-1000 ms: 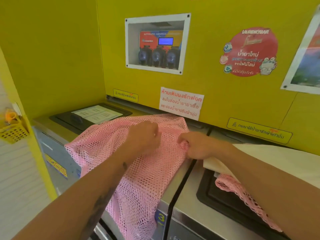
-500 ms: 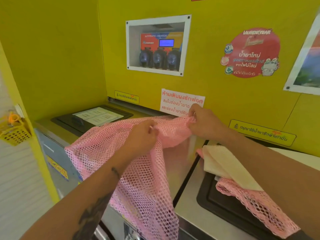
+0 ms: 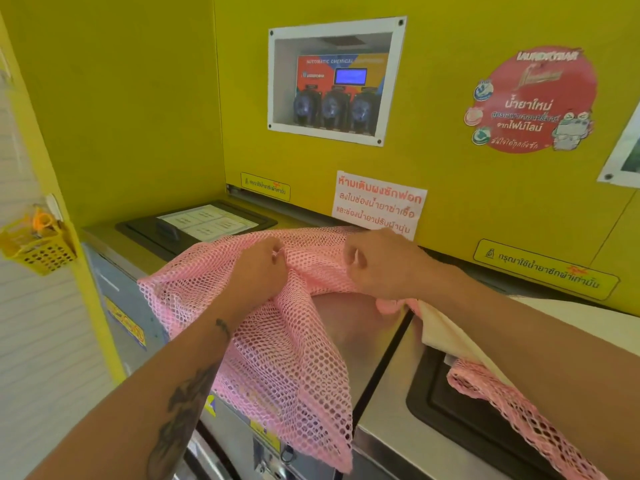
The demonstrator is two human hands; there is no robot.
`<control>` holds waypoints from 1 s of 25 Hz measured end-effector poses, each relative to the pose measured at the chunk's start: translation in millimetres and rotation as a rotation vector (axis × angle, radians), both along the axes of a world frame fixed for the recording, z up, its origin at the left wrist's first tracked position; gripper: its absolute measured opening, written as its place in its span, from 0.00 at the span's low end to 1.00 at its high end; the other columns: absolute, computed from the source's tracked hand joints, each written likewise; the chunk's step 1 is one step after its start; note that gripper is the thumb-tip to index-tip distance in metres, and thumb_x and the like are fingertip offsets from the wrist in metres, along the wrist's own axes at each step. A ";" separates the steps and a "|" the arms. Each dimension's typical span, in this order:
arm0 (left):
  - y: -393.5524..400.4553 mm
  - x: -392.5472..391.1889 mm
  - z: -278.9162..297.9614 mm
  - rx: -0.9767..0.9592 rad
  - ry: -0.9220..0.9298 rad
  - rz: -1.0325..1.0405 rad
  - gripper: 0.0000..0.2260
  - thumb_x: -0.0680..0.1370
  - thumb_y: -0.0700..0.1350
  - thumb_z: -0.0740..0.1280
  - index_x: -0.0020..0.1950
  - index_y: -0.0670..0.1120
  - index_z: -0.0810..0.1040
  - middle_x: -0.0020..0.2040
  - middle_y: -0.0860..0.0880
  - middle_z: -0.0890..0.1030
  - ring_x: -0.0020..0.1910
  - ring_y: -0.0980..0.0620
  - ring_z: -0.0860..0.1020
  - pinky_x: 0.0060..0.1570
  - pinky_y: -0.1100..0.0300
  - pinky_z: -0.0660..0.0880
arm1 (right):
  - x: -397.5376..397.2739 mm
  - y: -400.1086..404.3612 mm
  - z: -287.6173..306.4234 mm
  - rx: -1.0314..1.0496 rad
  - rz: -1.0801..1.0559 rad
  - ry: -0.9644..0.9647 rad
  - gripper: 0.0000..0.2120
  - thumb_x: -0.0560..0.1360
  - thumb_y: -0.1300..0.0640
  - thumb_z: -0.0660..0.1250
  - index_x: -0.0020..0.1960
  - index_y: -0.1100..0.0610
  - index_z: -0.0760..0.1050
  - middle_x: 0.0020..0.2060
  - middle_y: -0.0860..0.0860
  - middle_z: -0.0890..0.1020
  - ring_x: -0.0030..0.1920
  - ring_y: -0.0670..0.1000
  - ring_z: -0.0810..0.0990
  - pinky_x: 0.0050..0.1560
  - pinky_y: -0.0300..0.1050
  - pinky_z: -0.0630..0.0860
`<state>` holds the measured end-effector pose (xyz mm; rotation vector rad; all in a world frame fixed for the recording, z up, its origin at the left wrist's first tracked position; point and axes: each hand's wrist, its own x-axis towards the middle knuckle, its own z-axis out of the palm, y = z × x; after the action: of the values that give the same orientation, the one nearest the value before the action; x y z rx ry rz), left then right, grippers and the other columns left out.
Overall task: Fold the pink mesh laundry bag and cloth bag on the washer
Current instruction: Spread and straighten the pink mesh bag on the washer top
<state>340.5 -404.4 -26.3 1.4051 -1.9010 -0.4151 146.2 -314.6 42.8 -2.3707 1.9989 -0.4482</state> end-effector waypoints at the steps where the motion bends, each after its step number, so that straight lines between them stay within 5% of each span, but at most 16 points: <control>1: -1.6 1.4 -4.3 0.002 0.010 -0.005 0.09 0.81 0.43 0.60 0.58 0.46 0.76 0.33 0.48 0.78 0.28 0.52 0.73 0.28 0.59 0.69 | 1.6 -2.4 -6.9 0.159 -0.001 0.030 0.20 0.73 0.52 0.68 0.64 0.50 0.72 0.55 0.49 0.79 0.55 0.53 0.77 0.49 0.49 0.77; 3: -2.6 2.0 -10.0 -0.006 0.032 -0.032 0.08 0.81 0.45 0.60 0.55 0.48 0.77 0.32 0.47 0.80 0.28 0.50 0.75 0.30 0.55 0.75 | 0.1 -12.5 -22.8 0.317 -0.072 0.104 0.37 0.71 0.48 0.72 0.75 0.51 0.60 0.69 0.53 0.72 0.66 0.57 0.73 0.63 0.53 0.74; 4: -1.5 2.2 -11.7 -0.012 0.040 -0.050 0.07 0.81 0.47 0.61 0.52 0.49 0.78 0.31 0.47 0.80 0.28 0.49 0.76 0.32 0.54 0.76 | -1.8 -19.5 -29.8 0.312 -0.091 0.119 0.38 0.71 0.47 0.72 0.76 0.53 0.59 0.71 0.54 0.71 0.67 0.58 0.72 0.65 0.54 0.73; 7: 3.8 2.0 -12.3 -0.038 0.031 -0.095 0.04 0.80 0.50 0.63 0.48 0.54 0.77 0.32 0.49 0.82 0.30 0.49 0.78 0.35 0.55 0.77 | -9.3 -40.1 -25.5 0.211 -0.094 0.120 0.09 0.73 0.59 0.65 0.52 0.60 0.76 0.52 0.56 0.81 0.51 0.57 0.79 0.49 0.50 0.77; 9: 3.6 2.0 -13.4 -0.067 -0.011 -0.126 0.03 0.79 0.51 0.64 0.50 0.56 0.78 0.37 0.51 0.82 0.36 0.50 0.80 0.41 0.52 0.79 | -14.3 -45.9 -1.5 0.263 -0.105 0.166 0.03 0.73 0.65 0.62 0.43 0.63 0.74 0.43 0.56 0.77 0.44 0.55 0.77 0.40 0.47 0.71; 13: -0.5 1.7 -12.6 -0.068 -0.032 -0.193 0.05 0.77 0.50 0.67 0.51 0.54 0.82 0.46 0.54 0.82 0.46 0.53 0.79 0.52 0.50 0.78 | -33.7 -45.6 47.3 0.517 -0.221 -0.002 0.19 0.77 0.68 0.62 0.66 0.61 0.73 0.60 0.53 0.74 0.63 0.58 0.73 0.57 0.50 0.75; 16: 0.9 0.9 -12.6 -0.023 -0.037 -0.190 0.07 0.77 0.46 0.69 0.53 0.56 0.77 0.43 0.56 0.81 0.42 0.56 0.79 0.47 0.54 0.79 | -43.9 -46.1 26.8 0.087 -0.401 0.390 0.18 0.75 0.58 0.64 0.65 0.56 0.71 0.60 0.56 0.75 0.60 0.59 0.75 0.58 0.55 0.75; 18: 2.6 0.2 -13.0 -0.038 -0.058 -0.184 0.07 0.76 0.44 0.69 0.48 0.55 0.73 0.40 0.56 0.80 0.39 0.55 0.78 0.44 0.53 0.79 | -37.8 -46.1 11.3 -0.079 -0.358 0.329 0.17 0.73 0.57 0.65 0.61 0.54 0.72 0.58 0.55 0.75 0.57 0.58 0.75 0.56 0.54 0.75; 21: 2.9 -0.3 -13.7 -0.086 -0.116 -0.221 0.08 0.76 0.42 0.68 0.43 0.54 0.74 0.39 0.54 0.81 0.37 0.53 0.79 0.42 0.49 0.80 | -21.6 -35.3 7.5 0.219 -0.131 -0.041 0.13 0.75 0.54 0.68 0.59 0.51 0.75 0.57 0.49 0.77 0.54 0.51 0.76 0.50 0.48 0.76; 23: 3.5 -1.3 -14.3 -0.110 -0.116 -0.258 0.06 0.76 0.43 0.67 0.45 0.55 0.77 0.43 0.55 0.81 0.41 0.54 0.79 0.46 0.49 0.80 | -14.6 -24.3 0.2 0.464 -0.080 0.020 0.22 0.75 0.50 0.70 0.66 0.51 0.70 0.54 0.46 0.75 0.52 0.48 0.75 0.48 0.44 0.73; 25: 3.9 -1.6 -15.6 -0.153 -0.130 -0.285 0.04 0.77 0.45 0.67 0.49 0.53 0.80 0.49 0.54 0.80 0.48 0.54 0.77 0.53 0.50 0.77 | -14.1 -18.4 -14.8 0.471 -0.056 0.128 0.25 0.75 0.57 0.69 0.70 0.53 0.66 0.50 0.47 0.74 0.46 0.48 0.75 0.41 0.43 0.72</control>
<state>338.9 -400.5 -41.9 1.0878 -2.1997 -0.3110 132.1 -333.0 28.0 -2.0973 1.9496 0.1667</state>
